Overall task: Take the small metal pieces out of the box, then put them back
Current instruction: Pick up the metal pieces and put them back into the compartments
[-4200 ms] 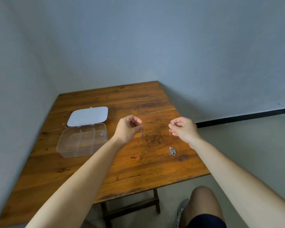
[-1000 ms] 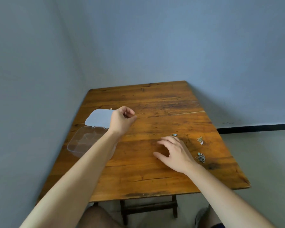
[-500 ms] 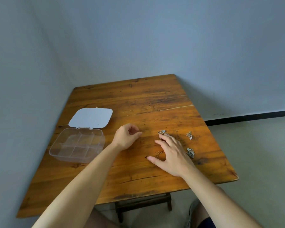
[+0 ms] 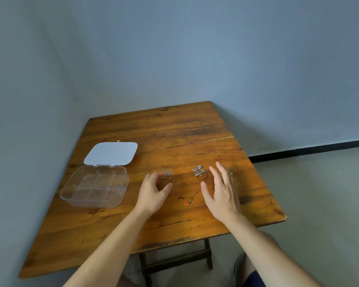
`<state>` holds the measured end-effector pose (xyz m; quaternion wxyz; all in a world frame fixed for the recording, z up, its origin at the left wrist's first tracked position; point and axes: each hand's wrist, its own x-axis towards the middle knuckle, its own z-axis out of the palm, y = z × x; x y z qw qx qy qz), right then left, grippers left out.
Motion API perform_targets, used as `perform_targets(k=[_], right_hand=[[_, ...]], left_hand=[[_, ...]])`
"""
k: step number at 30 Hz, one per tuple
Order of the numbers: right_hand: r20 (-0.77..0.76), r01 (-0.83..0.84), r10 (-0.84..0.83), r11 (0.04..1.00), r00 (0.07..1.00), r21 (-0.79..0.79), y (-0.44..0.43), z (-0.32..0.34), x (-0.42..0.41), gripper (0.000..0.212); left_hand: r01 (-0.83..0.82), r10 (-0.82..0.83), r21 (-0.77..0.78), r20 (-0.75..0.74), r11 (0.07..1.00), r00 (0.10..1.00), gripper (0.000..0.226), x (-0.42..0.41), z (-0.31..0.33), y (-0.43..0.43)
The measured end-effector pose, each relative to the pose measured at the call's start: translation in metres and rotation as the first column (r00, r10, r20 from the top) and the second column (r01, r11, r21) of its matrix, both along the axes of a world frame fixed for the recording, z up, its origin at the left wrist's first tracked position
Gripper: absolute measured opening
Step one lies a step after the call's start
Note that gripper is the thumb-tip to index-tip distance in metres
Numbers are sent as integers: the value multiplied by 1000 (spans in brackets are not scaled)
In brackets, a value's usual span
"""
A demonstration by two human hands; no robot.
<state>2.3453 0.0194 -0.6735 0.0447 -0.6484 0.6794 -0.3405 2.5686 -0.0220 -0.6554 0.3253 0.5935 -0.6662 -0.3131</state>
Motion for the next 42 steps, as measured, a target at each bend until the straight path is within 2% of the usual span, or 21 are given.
perform_targets(k=[5, 9, 12, 18, 22, 26, 32, 35, 39, 42], right_hand=[[-79, 136, -135, 991, 988, 8, 25, -5, -29, 68], [-130, 233, -223, 971, 966, 62, 41, -14, -43, 73], [-139, 227, -214, 970, 967, 87, 42, -15, -40, 69], [-41, 199, -195, 967, 980, 156, 33, -8, -44, 47], [45, 199, -203, 976, 978, 88, 31, -11, -47, 26], [75, 137, -138, 990, 988, 8, 30, -15, -47, 11], [34, 127, -126, 991, 991, -35, 31, -18, -47, 11], [48, 96, -97, 995, 994, 26, 30, -13, -49, 13], [209, 59, -91, 986, 974, 153, 27, -2, -44, 19], [336, -29, -46, 976, 941, 216, 18, 12, -16, 27]], left_hand=[[94, -86, -54, 140, 994, 986, 43, -26, -11, 27], [-10, 41, -114, 276, 993, 960, 61, -48, -17, 43], [-48, 98, -150, 344, 988, 934, 61, -56, -22, 50], [-34, 90, -188, 304, 982, 948, 26, -54, -20, 49], [-7, 69, -203, 300, 979, 952, 20, -54, -21, 49], [2, 58, -198, 300, 980, 952, 18, -51, -20, 50], [-35, 54, -112, 169, 993, 984, 17, -46, -18, 49], [-78, 78, -3, -30, 997, 997, 14, -38, -12, 51], [-213, 258, 163, -344, 963, 903, 17, -15, 4, 65], [-281, 361, 232, -469, 931, 806, 16, 13, 12, 78]])
